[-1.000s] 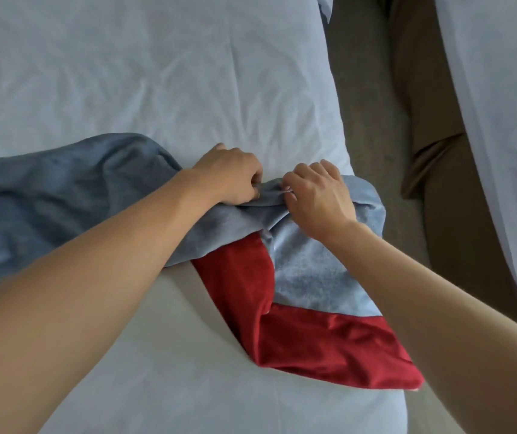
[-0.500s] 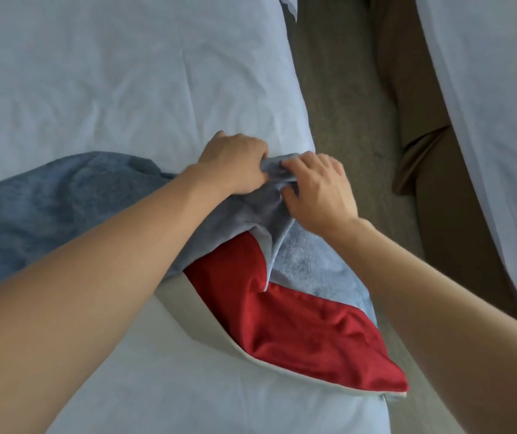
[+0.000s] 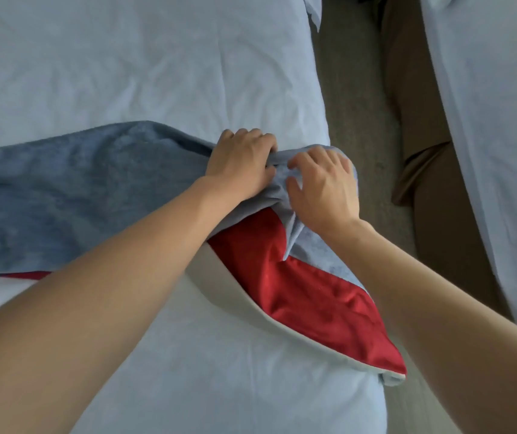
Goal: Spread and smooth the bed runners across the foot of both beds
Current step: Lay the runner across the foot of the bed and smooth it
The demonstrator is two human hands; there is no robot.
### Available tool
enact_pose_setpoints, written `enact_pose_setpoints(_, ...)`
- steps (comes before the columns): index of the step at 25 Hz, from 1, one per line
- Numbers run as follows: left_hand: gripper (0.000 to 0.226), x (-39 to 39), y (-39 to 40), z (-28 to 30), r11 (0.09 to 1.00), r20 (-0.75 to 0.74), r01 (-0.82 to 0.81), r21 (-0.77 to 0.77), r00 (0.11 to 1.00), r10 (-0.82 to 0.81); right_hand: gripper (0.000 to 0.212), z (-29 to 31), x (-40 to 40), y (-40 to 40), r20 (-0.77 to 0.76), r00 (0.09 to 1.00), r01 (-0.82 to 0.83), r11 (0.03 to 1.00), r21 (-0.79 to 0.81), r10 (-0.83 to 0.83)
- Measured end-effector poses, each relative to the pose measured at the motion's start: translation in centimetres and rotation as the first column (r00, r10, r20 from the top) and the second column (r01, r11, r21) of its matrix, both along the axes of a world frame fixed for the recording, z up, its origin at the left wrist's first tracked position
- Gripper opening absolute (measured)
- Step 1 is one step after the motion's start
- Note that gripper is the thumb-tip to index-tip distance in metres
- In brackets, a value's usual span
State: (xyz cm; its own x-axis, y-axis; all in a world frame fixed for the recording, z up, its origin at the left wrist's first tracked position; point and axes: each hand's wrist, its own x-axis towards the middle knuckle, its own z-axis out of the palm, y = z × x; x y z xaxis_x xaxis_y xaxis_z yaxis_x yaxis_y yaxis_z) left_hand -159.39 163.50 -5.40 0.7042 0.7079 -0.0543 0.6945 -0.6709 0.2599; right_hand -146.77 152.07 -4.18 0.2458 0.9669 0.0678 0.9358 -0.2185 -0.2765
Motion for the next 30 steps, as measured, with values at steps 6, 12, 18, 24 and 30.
enact_pose_setpoints(6, 0.017, -14.4, 0.8, 3.1, 0.995, -0.01, -0.096, 0.027, 0.995, 0.096, 0.022, 2.6, -14.1, 2.6, 0.041, 0.976, -0.215, 0.976, 0.018, 0.214)
enact_pose_setpoints(12, 0.009, -34.2, -2.8, 3.1, 0.976, -0.014, -0.215, -0.027, 0.977, 0.215, 0.016, 1.0, -32.4, 1.6, 0.007, 0.92, -0.391, 0.92, -0.02, 0.391)
enact_pose_setpoints(18, 0.01, -45.7, -1.3, -0.3, 0.991, -0.137, 0.053, 0.127, 0.99, -0.036, 0.008, -1.7, -40.5, 3.0, 0.169, 0.942, -0.29, 0.956, -0.03, 0.291)
enact_pose_setpoints(24, 0.016, -46.7, -5.8, 0.9, 0.991, -0.052, 0.123, -0.056, 0.991, -0.126, 0.009, 0.4, -42.2, -2.0, 0.178, 0.951, -0.222, 0.96, -0.172, 0.252)
enact_pose_setpoints(30, 0.016, -53.7, -3.3, 3.4, 0.993, 0.229, -0.118, 0.028, 0.967, 0.108, 0.027, 3.0, -46.6, 5.2, 0.023, 0.937, -0.349, 0.936, 0.034, 0.349)
